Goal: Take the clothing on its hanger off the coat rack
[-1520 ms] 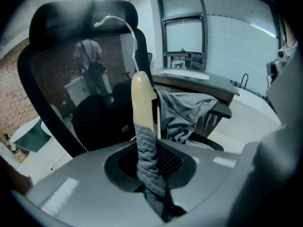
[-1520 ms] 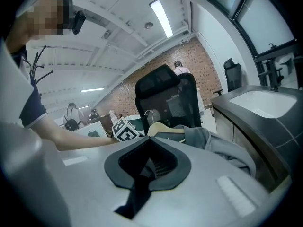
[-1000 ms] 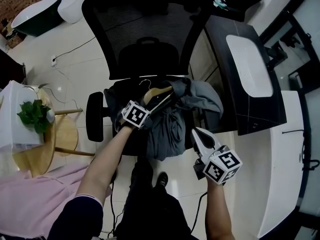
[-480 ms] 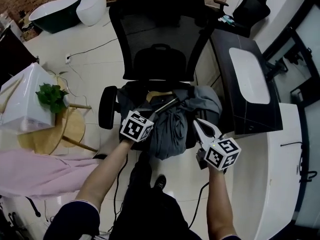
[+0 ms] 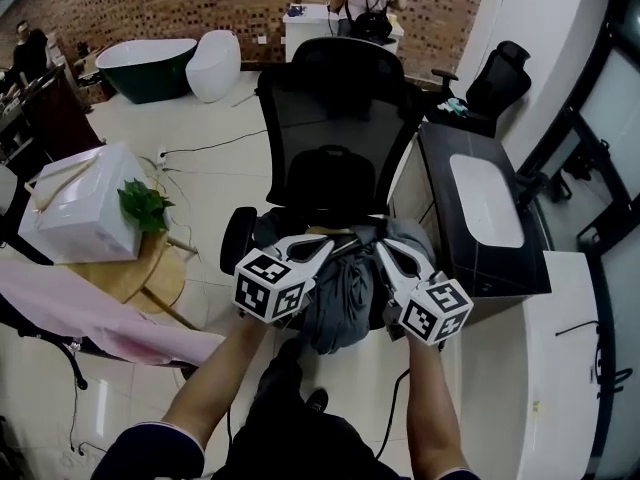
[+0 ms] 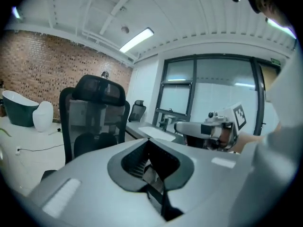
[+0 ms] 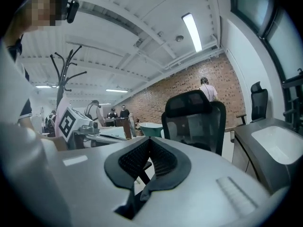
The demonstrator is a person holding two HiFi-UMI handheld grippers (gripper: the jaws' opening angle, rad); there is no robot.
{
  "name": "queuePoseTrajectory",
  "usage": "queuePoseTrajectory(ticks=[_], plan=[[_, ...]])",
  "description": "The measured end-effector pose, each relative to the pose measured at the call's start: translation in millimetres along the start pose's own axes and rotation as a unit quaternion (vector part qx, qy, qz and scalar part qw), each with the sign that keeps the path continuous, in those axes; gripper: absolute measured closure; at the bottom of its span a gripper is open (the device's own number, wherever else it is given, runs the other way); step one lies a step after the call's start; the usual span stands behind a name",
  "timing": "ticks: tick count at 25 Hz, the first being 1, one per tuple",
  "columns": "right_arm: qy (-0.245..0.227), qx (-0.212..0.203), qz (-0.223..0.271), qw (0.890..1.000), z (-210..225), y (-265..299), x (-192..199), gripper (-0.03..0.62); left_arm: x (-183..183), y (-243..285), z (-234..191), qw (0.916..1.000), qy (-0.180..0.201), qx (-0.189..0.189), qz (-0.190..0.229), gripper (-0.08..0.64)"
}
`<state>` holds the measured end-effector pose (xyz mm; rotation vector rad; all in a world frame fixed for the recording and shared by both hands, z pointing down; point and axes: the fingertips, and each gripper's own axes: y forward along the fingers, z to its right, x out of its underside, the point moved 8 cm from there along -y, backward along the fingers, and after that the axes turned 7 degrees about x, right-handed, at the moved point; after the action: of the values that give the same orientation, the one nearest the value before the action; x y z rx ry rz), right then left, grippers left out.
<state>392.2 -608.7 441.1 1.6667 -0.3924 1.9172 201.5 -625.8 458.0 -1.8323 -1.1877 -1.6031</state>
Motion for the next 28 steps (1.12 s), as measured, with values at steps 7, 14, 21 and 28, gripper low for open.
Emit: queuePoseTrajectory(ticks=[7,14,21,28], plan=[[-0.019,-0.017,0.046,0.999,-17,-9,-39,0.592,-34,-14,31,0.9989,0.011,0.007,0.045,0.548],[-0.029,-0.017,0.061,0.998,-15,-21,-56,0.592,-53,-10,43,0.9979,0.028,0.004,0.059,0.548],[-0.030,-0.019,0.065,0.997,-9,-27,-59,0.592,-52,1,50,0.9982,0.030,0.016,0.049,0.548],[-0.028,-0.017,0.069,0.997,-3,-31,-62,0.592,-54,8,54,0.9984,0.034,0.019,0.041,0.548]])
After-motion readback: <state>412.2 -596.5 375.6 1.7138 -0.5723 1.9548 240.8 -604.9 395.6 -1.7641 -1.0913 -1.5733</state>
